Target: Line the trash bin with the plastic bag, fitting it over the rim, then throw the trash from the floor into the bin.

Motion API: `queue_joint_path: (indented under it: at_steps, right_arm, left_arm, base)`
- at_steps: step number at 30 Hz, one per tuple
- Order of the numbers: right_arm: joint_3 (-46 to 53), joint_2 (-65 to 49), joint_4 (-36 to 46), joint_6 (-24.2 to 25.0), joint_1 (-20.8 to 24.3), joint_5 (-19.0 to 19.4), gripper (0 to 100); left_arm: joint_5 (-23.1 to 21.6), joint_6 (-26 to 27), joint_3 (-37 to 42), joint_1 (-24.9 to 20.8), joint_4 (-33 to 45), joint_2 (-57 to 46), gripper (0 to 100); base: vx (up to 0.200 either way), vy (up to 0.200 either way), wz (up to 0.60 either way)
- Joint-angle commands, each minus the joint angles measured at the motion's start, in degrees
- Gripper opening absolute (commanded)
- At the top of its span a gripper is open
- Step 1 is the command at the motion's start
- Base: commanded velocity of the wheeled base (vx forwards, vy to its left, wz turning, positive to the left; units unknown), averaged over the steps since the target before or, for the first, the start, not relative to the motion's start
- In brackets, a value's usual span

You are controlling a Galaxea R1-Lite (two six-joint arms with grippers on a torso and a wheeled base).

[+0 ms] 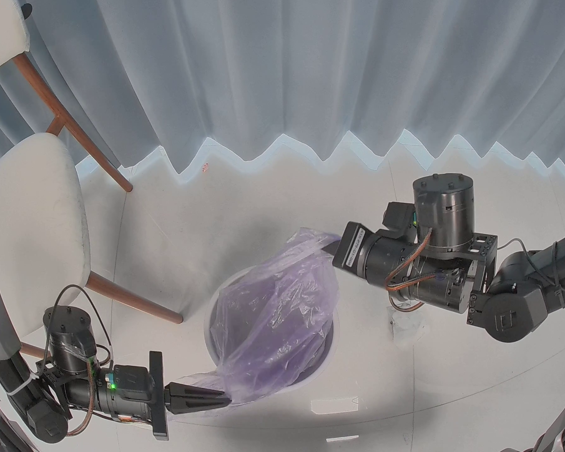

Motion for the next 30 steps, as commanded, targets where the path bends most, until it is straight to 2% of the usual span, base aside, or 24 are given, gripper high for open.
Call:
queue_joint_path:
  at_steps: [1,5,6,7,10,13,15,17,23,27,28,30]
  right_arm:
    - [2.8,-1.2,-5.6,3.4,-1.5,2.8,0]
    - [8.8,-3.0,-13.1,3.9,-3.9,5.0,0]
    - [9.9,-3.4,-13.9,4.0,-4.1,5.3,0]
    - [9.9,-3.4,-13.9,4.0,-4.1,5.3,0]
    - [19.2,-7.6,-17.0,4.0,-6.1,11.2,0]
    - [24.2,-10.3,-19.0,4.0,-8.7,18.9,0]
    - [25.4,-11.4,-19.7,3.6,-9.8,21.1,0]
    - [25.8,-12.3,-20.2,4.3,-11.6,21.7,0]
    - [27.3,-12.3,-20.4,4.7,-12.4,24.9,0]
    - [27.2,-13.4,-20.4,4.4,-11.4,24.9,0]
    - [27.2,-14.4,-20.7,4.7,-11.4,24.9,0]
    - [27.2,-15.0,-20.7,4.7,-11.8,24.9,0]
  left_arm:
    - [0.1,-3.3,-0.1,3.9,-1.7,0.2,0]
    - [0.1,-4.4,1.0,3.3,-2.0,0.7,0]
    - [0.1,-4.8,1.0,3.2,-2.0,0.5,100]
    - [0.1,-4.8,1.0,3.2,-2.0,0.5,100]
    - [0.2,-13.9,-0.6,3.9,-3.4,-1.4,100]
    - [0.8,-26.3,-4.6,4.5,-7.5,-6.0,100]
    - [3.7,-34.0,-6.6,3.9,-8.5,-9.3,100]
    - [8.0,-37.5,-8.7,3.9,-8.0,-11.5,100]
    - [18.3,-37.3,-12.1,4.0,0.9,-10.7,100]
    - [21.8,-33.1,-12.2,4.2,4.8,-9.8,100]
    - [23.2,-29.2,-11.4,4.6,5.5,-8.0,100]
    - [22.8,-26.3,-9.1,5.1,4.9,-6.2,100]
  base:
    - [0.000,0.000,0.00]
    - [0.000,0.000,0.00]
    - [0.000,0.000,0.00]
    - [0.000,0.000,0.00]
    - [0.000,0.000,0.00]
    - [0.000,0.000,0.00]
    - [0.000,0.000,0.00]
    - [0.000,0.000,0.00]
    - [0.000,0.000,0.00]
    - [0.000,0.000,0.00]
    - [0.000,0.000,0.00]
    - [0.000,0.000,0.00]
